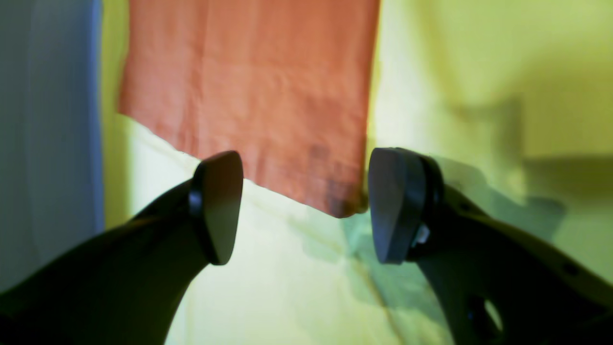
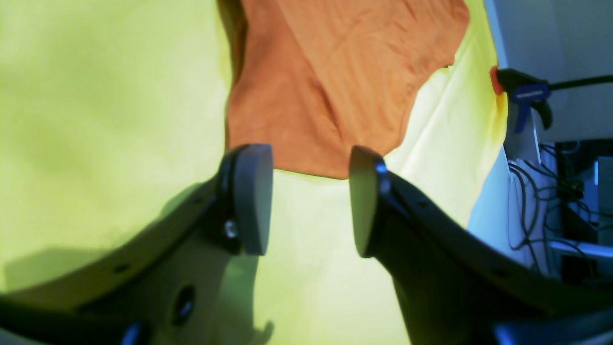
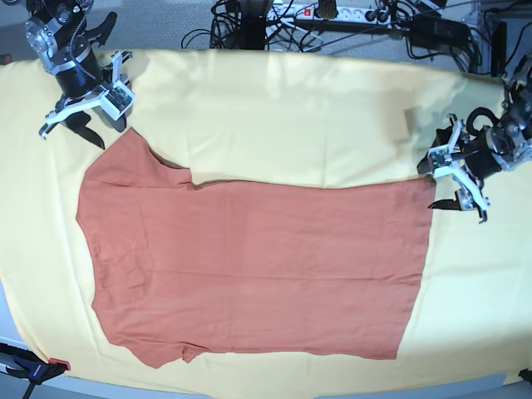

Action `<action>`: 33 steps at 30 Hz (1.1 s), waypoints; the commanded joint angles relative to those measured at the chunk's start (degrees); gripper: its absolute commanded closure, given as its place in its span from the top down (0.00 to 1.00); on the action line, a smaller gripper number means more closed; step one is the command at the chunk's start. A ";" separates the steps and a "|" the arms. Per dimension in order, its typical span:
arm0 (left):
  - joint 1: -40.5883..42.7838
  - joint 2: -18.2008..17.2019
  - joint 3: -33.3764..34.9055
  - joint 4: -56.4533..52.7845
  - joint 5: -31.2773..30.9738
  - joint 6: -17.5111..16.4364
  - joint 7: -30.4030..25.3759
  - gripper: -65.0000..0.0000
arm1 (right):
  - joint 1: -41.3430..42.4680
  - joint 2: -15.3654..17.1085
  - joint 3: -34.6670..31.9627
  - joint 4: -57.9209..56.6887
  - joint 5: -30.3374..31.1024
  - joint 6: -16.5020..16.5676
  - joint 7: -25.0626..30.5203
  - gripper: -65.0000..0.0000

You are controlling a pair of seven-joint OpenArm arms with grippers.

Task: Fold the T-shirt properly
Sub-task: 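Move both grippers down to the corners of the orange shirt's collar edge, then close both grippers on the collar-edge corners of the shirt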

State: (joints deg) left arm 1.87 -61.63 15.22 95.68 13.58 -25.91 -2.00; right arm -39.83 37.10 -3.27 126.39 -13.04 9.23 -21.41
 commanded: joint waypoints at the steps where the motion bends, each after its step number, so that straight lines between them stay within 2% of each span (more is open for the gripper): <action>1: -3.34 -1.51 1.60 -0.55 0.17 1.31 -1.03 0.64 | -0.02 0.68 0.42 0.87 -0.48 -0.81 0.83 0.45; 7: -15.56 -0.15 15.23 -7.10 1.38 1.38 -1.05 0.64 | -0.02 0.68 0.42 0.87 -0.46 -0.79 0.83 0.45; 12: -22.23 3.04 20.65 -11.82 1.38 1.49 -1.03 0.63 | 0.46 0.70 0.42 0.87 -0.46 -0.79 0.87 0.45; 15: -24.39 4.63 21.14 -13.29 0.96 1.49 -1.01 0.54 | 0.96 0.70 0.42 0.87 -0.20 -0.35 0.87 0.45; 20: -24.90 5.14 21.14 -13.33 0.98 1.49 -0.94 0.18 | 1.92 0.70 0.42 -0.35 4.57 4.76 0.87 0.45; 22: -24.90 5.27 21.14 -13.35 0.96 1.46 -0.52 0.10 | 3.17 0.70 0.42 -1.88 4.55 5.22 0.90 0.45; 24: -24.87 5.29 21.14 -13.33 0.94 1.49 -0.04 0.04 | 4.46 0.70 0.42 -3.85 6.05 5.57 1.14 0.45; 26: -24.81 5.29 21.14 -13.35 0.55 1.49 0.70 0.00 | 5.84 0.68 0.31 -6.03 9.57 7.67 1.42 0.47; 29: -24.70 5.29 21.14 -13.35 -1.33 1.51 1.90 0.00 | 7.82 0.68 -0.22 -8.79 13.20 10.82 1.51 0.52; 33: -24.72 5.31 21.14 -13.35 -2.08 1.53 2.23 0.00 | 10.16 0.68 -0.22 -10.75 13.31 10.88 1.51 0.53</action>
State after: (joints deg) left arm -21.61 -55.24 37.08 81.87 11.84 -25.28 0.89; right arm -29.67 36.97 -3.99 115.02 0.10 20.62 -20.91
